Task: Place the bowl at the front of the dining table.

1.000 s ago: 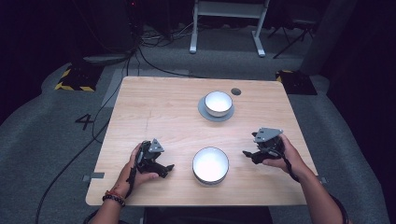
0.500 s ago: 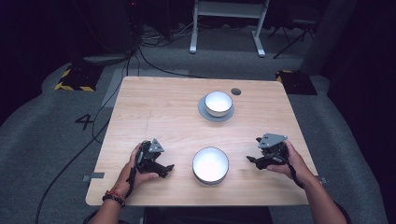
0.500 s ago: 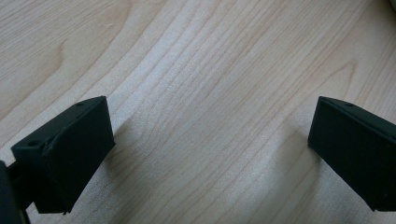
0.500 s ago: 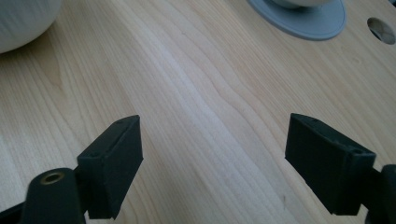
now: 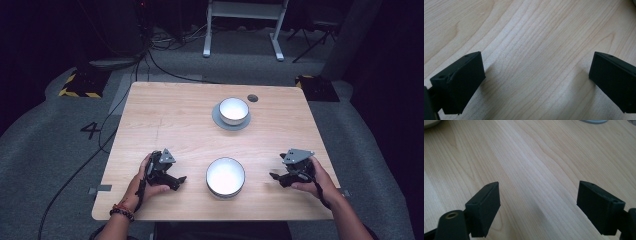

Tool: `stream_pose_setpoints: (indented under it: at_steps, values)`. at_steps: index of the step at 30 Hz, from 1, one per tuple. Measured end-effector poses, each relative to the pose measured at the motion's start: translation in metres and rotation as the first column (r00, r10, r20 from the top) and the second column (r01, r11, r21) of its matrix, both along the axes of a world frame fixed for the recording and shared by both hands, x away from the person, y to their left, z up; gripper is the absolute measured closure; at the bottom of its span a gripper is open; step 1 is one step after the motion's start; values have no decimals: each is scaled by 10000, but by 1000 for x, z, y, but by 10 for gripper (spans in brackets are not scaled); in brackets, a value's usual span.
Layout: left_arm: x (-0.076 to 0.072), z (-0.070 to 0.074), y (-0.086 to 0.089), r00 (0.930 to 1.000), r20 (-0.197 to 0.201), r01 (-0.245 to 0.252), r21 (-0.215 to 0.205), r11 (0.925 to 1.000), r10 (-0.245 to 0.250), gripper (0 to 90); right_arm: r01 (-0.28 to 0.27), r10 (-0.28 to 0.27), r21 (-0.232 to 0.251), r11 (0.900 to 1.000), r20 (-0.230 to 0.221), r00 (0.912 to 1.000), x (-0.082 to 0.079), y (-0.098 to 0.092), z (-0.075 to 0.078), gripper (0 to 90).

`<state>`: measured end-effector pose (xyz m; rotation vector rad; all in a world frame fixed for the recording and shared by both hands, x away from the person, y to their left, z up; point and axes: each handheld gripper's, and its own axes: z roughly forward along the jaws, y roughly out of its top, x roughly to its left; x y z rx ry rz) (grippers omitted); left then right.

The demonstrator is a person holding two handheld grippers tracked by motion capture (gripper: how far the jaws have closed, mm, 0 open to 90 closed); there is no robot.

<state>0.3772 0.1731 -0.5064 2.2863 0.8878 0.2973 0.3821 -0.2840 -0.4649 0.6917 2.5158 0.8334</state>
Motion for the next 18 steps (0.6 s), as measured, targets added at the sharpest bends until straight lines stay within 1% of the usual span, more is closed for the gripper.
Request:
stream_pose_setpoints:
  at_steps: [1, 4, 7, 8, 12, 13, 15, 16, 18]
  values:
    - [0, 0, 0, 10000, 1, 13, 21, 10000, -13, 4, -2, 2, -85, 10000, 14, 10000, -1, -1, 0, 191]
    - [0, 0, 0, 10000, 0, 0, -1, 10000, 0, 4, 98, -98, 11, 10000, -90, 9999, -4, -4, -3, 190]
    - [0, 0, 0, 10000, -2, -1, -1, 10000, 1, 4, 194, -194, -7, 9998, -96, 9998, -6, -7, -4, 190]
    - [0, 0, 0, 10000, 0, 4, 3, 10000, -4, 4, 116, -116, 5, 9999, -121, 9999, -5, -8, -5, 190]
    - [0, 0, 0, 10000, 5, 1, 3, 10000, -1, 4, 283, -283, -2, 9996, -144, 9995, -8, -12, -8, 190]
    - [0, 0, 0, 10000, 0, -2, 0, 10000, 2, 4, 205, -205, 6, 9998, -153, 9997, -8, -14, -9, 190]
    - [0, 0, 0, 10000, 1, 11, 17, 10000, -11, 4, 284, -283, 52, 9996, -232, 9993, -9, -16, -10, 190]
    - [0, 0, 0, 10000, -1, -1, -3, 10000, 1, 4, 370, -370, 8, 9993, -192, 9991, -9, -18, -11, 189]
    - [0, 0, 0, 10000, 2, -1, -1, 10000, 1, 4, 305, -303, 90, 9995, -174, 9994, -9, -21, -12, 189]
